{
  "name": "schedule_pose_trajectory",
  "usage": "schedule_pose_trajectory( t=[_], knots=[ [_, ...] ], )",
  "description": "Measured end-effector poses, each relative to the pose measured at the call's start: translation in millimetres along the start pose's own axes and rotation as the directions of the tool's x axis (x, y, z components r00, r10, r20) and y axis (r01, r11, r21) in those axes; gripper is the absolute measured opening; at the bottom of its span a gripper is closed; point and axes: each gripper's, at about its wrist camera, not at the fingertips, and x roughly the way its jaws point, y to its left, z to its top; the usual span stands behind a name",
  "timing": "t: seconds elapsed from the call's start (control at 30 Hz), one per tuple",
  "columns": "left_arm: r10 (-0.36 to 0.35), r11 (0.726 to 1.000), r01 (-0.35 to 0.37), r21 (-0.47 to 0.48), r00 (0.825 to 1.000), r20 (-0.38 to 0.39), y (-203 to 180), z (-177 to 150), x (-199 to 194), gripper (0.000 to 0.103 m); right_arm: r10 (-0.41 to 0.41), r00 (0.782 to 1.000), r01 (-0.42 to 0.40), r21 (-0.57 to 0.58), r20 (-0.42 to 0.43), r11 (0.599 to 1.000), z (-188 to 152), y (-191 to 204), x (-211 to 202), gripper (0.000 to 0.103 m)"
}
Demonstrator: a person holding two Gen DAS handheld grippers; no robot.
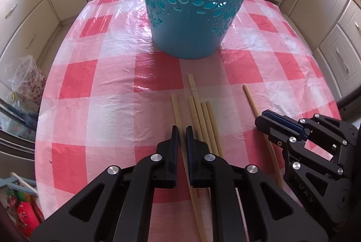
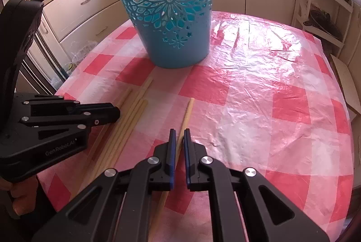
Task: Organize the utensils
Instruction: 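Lift the stick with the left gripper over the basket and open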
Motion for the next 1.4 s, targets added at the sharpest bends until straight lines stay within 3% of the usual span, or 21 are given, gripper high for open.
schedule_pose_trajectory(
  t=[0.13,0.43,0.73,0.83,0.93,1.0,1.07,1.3,1.4],
  knots=[
    [0.04,0.999,-0.04,0.036,0.999,0.012,-4.5,-1.9,-0.2,0.007,-0.007,1.0,0.007,-0.013,0.002,1.0,-0.2,1.2,0.8,0.008],
    [0.045,0.999,-0.046,0.029,0.999,0.021,-5.5,-9.6,-9.2,0.005,-0.008,1.0,0.008,-0.005,0.011,1.0,-2.1,1.2,0.9,0.008],
    [0.065,0.996,-0.069,0.047,0.994,0.083,-10.8,-16.4,-36.4,0.005,-0.016,1.0,0.016,0.012,0.009,1.0,-6.7,-1.0,-4.5,0.008],
    [0.046,0.998,-0.051,0.041,0.993,0.107,-10.0,-17.1,-49.0,0.005,-0.021,1.0,0.021,0.013,0.012,1.0,-7.5,-0.3,-4.7,0.008],
    [-0.018,1.0,0.016,0.013,0.987,0.162,-1.6,-15.0,-71.8,0.005,-0.024,1.0,0.024,0.014,0.015,1.0,-8.2,1.2,-4.5,0.008],
    [-0.054,0.998,0.058,-0.013,0.977,0.207,6.2,-11.2,-90.1,0.005,-0.024,1.0,0.024,0.017,0.017,1.0,-8.6,2.1,-4.1,0.008],
    [-0.096,0.993,0.112,-0.041,0.957,0.275,18.3,-3.3,-114.3,0.005,-0.022,1.0,0.022,0.02,0.018,1.0,-8.5,1.6,-4.0,0.008],
    [-0.148,0.978,0.2,-0.056,0.859,0.491,36.6,49.4,-188.3,0.005,-0.016,1.0,0.015,0.028,0.02,0.999,-10.1,-0.3,-4.7,0.008],
    [-0.146,0.977,0.205,-0.051,0.831,0.537,33.4,77.0,-203.5,0.005,-0.009,1.0,0.009,0.033,0.02,0.999,-10.1,-2.1,-4.5,0.008]
  ],
)
